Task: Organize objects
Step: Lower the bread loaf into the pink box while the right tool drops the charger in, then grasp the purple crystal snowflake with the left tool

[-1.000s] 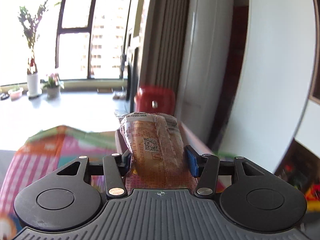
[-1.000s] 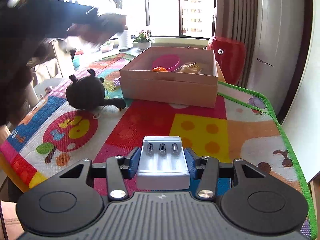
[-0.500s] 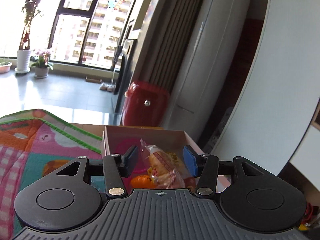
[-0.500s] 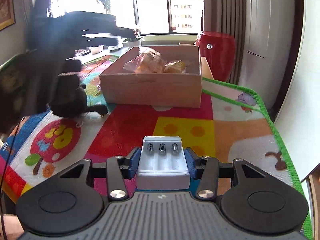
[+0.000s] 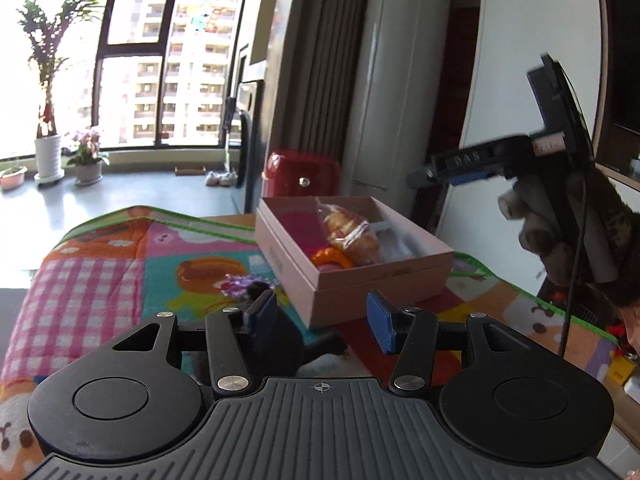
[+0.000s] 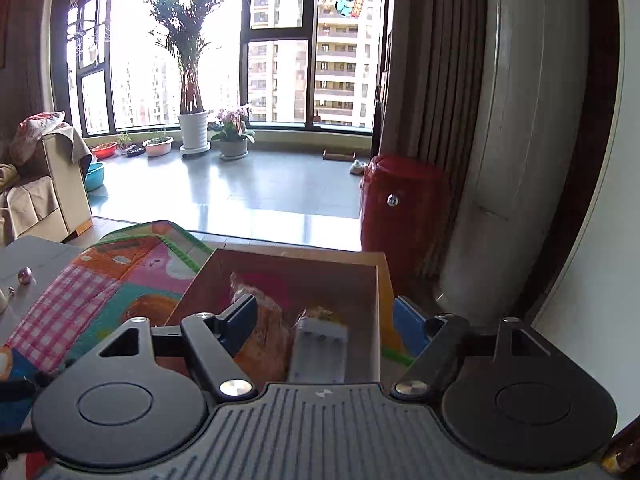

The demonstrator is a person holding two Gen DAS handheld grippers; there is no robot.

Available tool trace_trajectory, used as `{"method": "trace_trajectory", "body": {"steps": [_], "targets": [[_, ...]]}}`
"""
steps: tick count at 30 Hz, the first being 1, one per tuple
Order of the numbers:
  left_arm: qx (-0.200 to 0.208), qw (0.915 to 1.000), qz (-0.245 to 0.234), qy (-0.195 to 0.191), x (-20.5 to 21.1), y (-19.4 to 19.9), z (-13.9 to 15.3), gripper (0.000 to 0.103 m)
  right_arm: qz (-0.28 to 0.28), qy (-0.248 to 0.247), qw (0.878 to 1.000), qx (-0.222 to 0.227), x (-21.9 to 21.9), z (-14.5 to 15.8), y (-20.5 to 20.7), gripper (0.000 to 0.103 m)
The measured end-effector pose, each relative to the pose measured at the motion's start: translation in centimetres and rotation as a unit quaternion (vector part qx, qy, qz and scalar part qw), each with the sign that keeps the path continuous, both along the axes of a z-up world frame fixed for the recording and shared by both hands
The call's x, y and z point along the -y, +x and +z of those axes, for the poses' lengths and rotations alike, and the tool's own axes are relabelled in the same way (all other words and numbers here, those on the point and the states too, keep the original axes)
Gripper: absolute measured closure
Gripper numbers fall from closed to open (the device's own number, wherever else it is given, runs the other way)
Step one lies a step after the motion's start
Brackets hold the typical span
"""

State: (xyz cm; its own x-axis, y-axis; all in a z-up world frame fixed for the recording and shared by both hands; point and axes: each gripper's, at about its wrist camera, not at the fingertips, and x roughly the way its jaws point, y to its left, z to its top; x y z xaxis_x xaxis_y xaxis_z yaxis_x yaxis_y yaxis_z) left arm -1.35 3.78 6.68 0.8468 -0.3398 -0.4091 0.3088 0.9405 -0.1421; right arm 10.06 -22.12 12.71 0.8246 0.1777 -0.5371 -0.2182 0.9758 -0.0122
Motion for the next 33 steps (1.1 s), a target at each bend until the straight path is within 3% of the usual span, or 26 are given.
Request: {"method": "trace_trajectory", "body": {"steps": [1,5,8,10,12,14,16,18,21,24,28,29,33], "targets": [[-0.002,0.9999,0.010,-0.008,-1.0,0.1,0.0,0.049,-0.002,0.009,1.000,-0.010,0.2,-0.8,-0.4,0.020],[-0.031,0.9966,0.041,-0.064,-4.5,1.3,0.5,0.049,-0.001,0.006,0.999,-0.036,0.6,-4.4,-2.9,0.019],[-0.060,0.9923,0.029,-0.104,-5.9,4.2,1.8,0.049,0.004,-0.005,0.999,-0.040,0.3,-6.7,-4.8,0.018],[-0.091,0.9899,0.023,-0.106,-6.0,7.2,2.3,0.049,0.005,0.009,0.999,-0.046,0.2,-7.9,-5.7,0.015],[-0.107,0.9908,0.020,-0.080,-5.4,10.4,2.4,0.049,0.011,0.026,0.998,-0.055,0.1,-8.9,-6.3,0.015],[-0.129,0.9909,-0.013,-0.034,-4.4,13.5,2.1,0.049,0.015,0.032,0.998,-0.055,-0.1,-9.7,-6.8,0.014],[-0.168,0.9841,-0.058,-0.003,-3.4,16.5,1.1,0.049,0.020,0.029,0.998,-0.054,-0.3,-10.5,-7.3,0.011],[-0.171,0.9800,-0.093,0.043,-2.2,18.4,0.2,0.049,0.022,0.019,0.998,-0.051,-0.4,-11.4,-7.7,0.009],[-0.181,0.9618,-0.163,0.126,-0.5,19.8,-1.3,0.048,0.030,0.023,0.998,-0.051,-0.3,-11.8,-7.9,0.008],[-0.180,0.9466,-0.182,0.197,0.9,20.4,-3.0,0.049,0.037,0.028,0.998,-0.047,-0.3,-11.5,-8.1,0.000],[-0.180,0.9361,-0.197,0.229,1.4,21.0,-4.4,0.049,0.051,0.020,0.997,-0.051,-0.7,-11.6,-8.0,0.000],[-0.183,0.9335,-0.195,0.238,1.6,21.3,-4.8,0.044,0.053,0.018,0.997,-0.053,-0.8,-11.6,-8.0,0.000],[-0.179,0.9391,-0.183,0.229,1.1,22.2,-5.2,0.039,0.062,0.015,0.996,-0.062,-1.0,-11.7,-8.0,0.000]]}}
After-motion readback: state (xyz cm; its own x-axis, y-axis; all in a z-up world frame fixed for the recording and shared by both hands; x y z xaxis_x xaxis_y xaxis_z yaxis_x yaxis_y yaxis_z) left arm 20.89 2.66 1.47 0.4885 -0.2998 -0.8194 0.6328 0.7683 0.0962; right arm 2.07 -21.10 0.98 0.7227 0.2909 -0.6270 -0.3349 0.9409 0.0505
